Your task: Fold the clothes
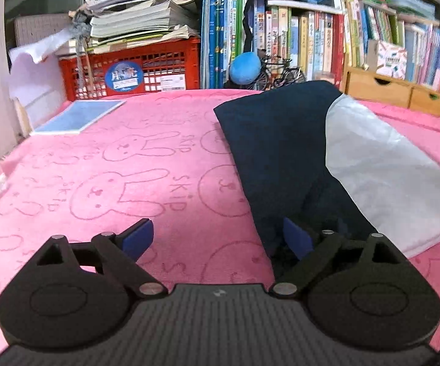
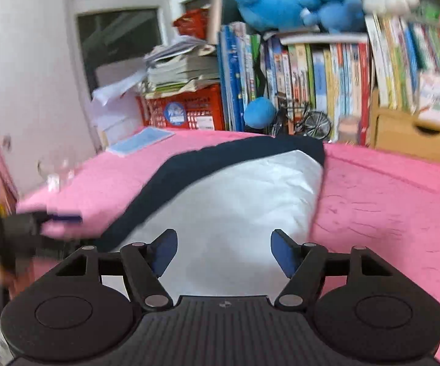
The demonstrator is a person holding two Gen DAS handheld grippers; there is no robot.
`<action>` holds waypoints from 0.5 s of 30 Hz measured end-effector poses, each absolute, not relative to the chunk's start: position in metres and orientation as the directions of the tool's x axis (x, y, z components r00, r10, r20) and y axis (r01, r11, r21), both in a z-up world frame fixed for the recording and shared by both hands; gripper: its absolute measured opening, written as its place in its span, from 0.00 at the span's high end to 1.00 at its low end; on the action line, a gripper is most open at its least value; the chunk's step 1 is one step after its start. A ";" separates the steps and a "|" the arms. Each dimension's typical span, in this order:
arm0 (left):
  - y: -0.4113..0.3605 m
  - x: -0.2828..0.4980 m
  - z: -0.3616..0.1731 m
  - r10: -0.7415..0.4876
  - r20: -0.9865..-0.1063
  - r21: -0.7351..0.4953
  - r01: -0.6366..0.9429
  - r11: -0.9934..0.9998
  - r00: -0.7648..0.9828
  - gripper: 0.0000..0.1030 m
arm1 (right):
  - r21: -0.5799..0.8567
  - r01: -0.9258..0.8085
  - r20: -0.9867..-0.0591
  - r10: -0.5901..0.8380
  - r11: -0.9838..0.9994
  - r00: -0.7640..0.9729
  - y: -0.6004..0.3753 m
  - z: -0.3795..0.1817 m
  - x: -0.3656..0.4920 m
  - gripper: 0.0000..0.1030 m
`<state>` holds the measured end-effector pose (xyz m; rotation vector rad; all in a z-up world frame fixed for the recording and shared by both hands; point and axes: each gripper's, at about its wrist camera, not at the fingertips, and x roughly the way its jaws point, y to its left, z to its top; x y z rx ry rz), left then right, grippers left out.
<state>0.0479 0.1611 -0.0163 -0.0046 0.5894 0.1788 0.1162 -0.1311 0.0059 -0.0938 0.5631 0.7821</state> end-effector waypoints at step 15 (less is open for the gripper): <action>0.095 0.029 0.006 0.194 -0.522 0.190 -0.109 0.976 0.831 0.06 | -0.072 -0.652 -0.513 0.532 0.755 0.673 -0.122 -0.030 0.051 0.17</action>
